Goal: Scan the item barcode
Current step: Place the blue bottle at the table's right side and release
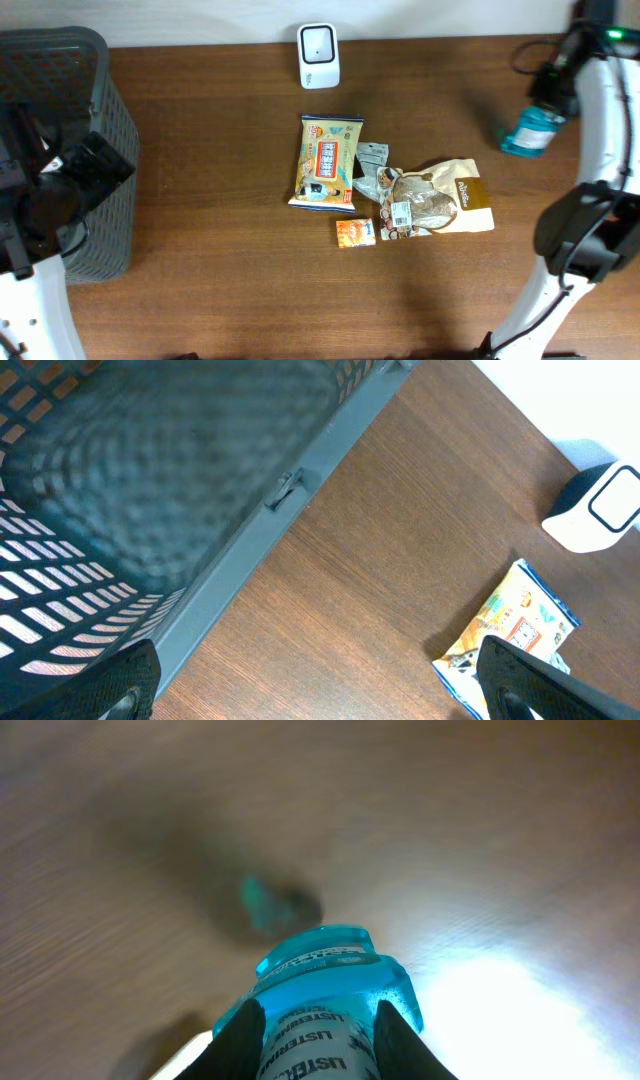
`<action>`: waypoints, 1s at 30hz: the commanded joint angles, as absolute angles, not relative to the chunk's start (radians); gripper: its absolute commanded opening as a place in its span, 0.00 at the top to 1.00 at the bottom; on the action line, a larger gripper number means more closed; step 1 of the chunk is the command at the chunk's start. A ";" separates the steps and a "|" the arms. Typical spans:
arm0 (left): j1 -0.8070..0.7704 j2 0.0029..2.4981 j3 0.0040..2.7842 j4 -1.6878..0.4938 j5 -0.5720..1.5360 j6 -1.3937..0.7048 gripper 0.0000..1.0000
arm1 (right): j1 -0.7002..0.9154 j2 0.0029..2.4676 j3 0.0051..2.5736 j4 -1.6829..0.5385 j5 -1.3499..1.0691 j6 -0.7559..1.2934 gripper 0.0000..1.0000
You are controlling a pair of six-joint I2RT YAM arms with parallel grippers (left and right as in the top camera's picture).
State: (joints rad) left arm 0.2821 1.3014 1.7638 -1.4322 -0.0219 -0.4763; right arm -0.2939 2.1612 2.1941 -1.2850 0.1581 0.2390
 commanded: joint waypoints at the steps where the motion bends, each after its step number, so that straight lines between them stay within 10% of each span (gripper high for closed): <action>1: 0.287 1.293 1.770 -1.433 -0.015 -0.485 0.01 | -0.385 2.144 2.223 -1.299 0.186 0.249 0.74; 19: 0.287 1.293 1.770 -1.433 -0.015 -0.485 0.01 | -0.473 2.152 2.156 -1.288 0.176 0.248 0.68; 30: 0.287 1.293 1.770 -1.433 -0.015 -0.485 0.01 | -0.472 2.150 2.154 -1.322 0.128 0.248 0.39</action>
State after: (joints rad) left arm 0.2821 1.3014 1.7638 -1.4322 -0.0219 -0.4763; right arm -0.4690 2.1609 2.1509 -1.3128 0.1410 0.2386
